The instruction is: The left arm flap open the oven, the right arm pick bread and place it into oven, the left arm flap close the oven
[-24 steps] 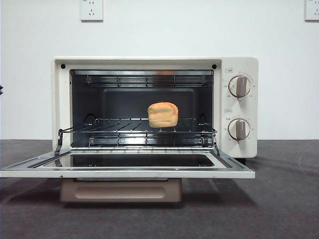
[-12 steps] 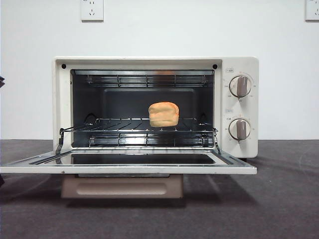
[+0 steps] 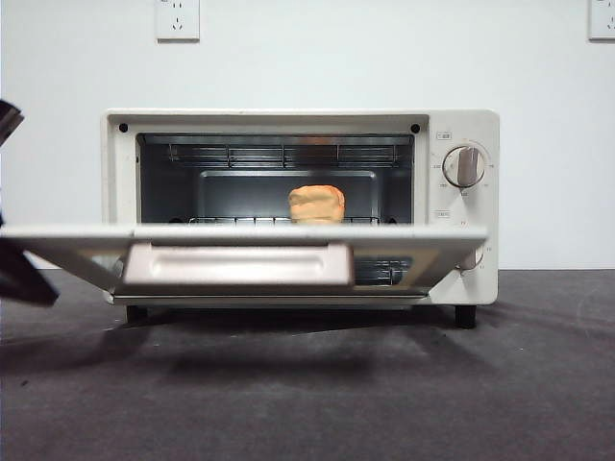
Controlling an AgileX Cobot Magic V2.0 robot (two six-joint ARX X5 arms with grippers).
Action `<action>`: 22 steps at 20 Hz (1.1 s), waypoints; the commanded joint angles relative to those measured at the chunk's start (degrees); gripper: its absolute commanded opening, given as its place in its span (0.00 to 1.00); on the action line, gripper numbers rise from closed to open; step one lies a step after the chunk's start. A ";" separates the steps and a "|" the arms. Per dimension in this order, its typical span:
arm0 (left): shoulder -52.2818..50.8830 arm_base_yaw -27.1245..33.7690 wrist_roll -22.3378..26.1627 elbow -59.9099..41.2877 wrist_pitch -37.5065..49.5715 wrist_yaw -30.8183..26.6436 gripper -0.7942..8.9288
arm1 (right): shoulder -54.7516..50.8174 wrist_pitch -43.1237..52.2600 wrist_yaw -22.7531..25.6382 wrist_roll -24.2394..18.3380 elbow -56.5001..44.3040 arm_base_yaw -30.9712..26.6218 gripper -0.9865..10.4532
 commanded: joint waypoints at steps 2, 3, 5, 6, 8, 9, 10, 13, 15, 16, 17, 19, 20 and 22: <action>0.57 -0.31 -3.45 4.37 4.79 1.84 0.10 | 0.33 0.35 0.00 0.68 1.07 0.61 0.32; 0.57 -0.31 -4.46 5.16 6.12 1.81 0.10 | 0.33 0.35 0.00 0.68 1.07 0.61 0.32; 0.57 -0.31 -6.58 6.91 9.73 1.75 0.10 | 0.33 0.35 0.00 0.66 1.07 0.61 0.32; 0.57 -0.28 -8.04 7.58 12.00 1.49 0.10 | 0.33 0.35 0.02 0.63 1.07 0.61 0.32; 0.57 -0.17 -11.63 8.44 16.70 0.61 0.10 | 0.33 0.37 0.02 0.63 1.07 0.61 0.32; 0.57 -0.17 -13.62 8.72 19.26 -0.15 0.10 | 0.33 0.35 0.02 0.63 1.07 0.61 0.32; 0.57 -0.17 -15.47 8.74 21.97 -0.83 0.10 | 0.33 0.37 0.02 0.63 1.07 0.61 0.32; 0.57 0.46 -19.67 8.76 30.36 -1.01 0.10 | 0.33 0.35 0.11 0.59 1.07 0.61 0.32; 0.55 1.25 -23.41 8.85 34.27 0.52 0.10 | 0.33 0.42 0.48 0.59 1.07 0.61 0.32; 0.55 1.64 -24.57 8.90 36.44 2.49 0.10 | 0.33 0.63 0.48 0.57 1.07 0.61 0.32; 0.35 1.86 -24.94 8.94 37.86 4.26 0.10 | 0.33 0.90 0.48 0.48 1.07 0.61 0.32; -0.59 1.99 -24.90 8.96 39.58 6.62 0.10 | 0.33 1.75 0.85 0.26 1.07 0.61 0.32; -1.57 1.99 -24.65 8.96 39.74 7.13 0.10 | 0.33 2.34 1.55 0.17 1.07 0.61 0.32; -3.98 1.99 -23.78 8.96 39.34 7.19 0.10 | 0.33 3.41 2.25 -0.11 1.07 0.61 0.32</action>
